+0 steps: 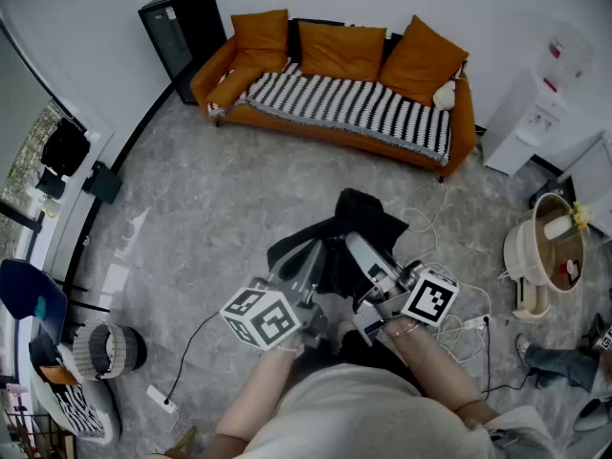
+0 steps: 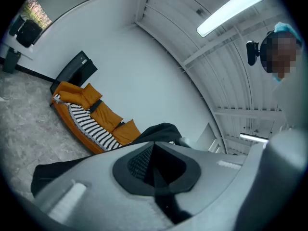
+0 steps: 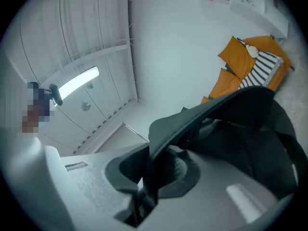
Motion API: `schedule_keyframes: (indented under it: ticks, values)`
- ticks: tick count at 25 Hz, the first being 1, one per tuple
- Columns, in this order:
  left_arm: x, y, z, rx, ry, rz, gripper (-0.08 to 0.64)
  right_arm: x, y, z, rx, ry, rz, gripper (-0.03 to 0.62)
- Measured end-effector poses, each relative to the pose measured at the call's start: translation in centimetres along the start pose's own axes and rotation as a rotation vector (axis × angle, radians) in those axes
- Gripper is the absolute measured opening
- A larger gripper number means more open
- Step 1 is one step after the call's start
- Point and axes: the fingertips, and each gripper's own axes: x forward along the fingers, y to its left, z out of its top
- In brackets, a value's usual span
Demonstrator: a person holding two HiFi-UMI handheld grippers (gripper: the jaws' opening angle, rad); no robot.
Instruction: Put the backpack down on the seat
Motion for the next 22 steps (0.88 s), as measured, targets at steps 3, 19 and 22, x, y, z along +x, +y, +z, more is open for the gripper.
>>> schedule_keyframes:
  ticks: [3,19,22]
  values:
    - [-0.6,-0.9,-0.2,0.017,-0.006,0.004,0.006,-0.5,0.2,-1.3,0.009,0.016,-0.007,0.051]
    - [-0.1,-2.8,-3.4,0.037,0.047,0.032,0.006,-3.9,-0.2,-1.1,0.049,-0.008,-0.001,0.051]
    - [0.8,-3.7,-4.0,0.038,0.048,0.027,0.006,-4.6,-0.6,0.1,0.084,-0.029,0.008,0.051]
